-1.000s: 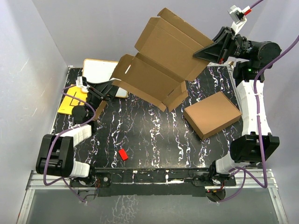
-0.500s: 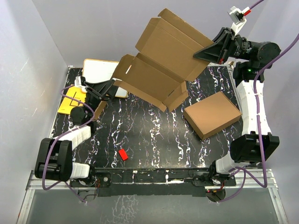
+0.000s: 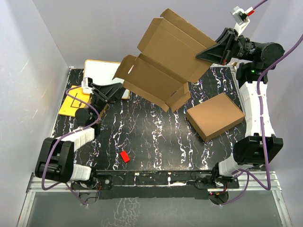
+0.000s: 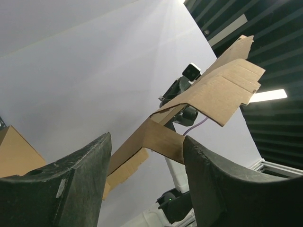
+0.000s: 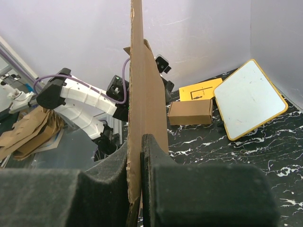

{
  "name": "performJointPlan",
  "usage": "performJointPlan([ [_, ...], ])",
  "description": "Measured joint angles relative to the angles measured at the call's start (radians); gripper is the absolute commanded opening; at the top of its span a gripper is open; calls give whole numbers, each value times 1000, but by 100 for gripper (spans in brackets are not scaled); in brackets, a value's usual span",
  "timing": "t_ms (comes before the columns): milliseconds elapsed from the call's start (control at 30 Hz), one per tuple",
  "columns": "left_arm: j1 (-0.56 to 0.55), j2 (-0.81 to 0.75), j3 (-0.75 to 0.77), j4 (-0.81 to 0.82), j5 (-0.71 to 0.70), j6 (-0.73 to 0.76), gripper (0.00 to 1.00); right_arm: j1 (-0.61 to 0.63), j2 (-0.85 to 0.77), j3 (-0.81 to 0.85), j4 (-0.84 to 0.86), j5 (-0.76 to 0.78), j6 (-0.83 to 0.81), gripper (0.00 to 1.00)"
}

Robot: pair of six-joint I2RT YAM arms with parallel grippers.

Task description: Fold the paper box

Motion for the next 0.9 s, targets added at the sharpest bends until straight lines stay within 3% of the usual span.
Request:
performJointPlan([
  [400,-39,78,20,4,-1,38,49,0,0,-10,21,0,11,8],
  [900,-46,121,82,5,-2,156,50,0,0,-17,56,0,47,8],
])
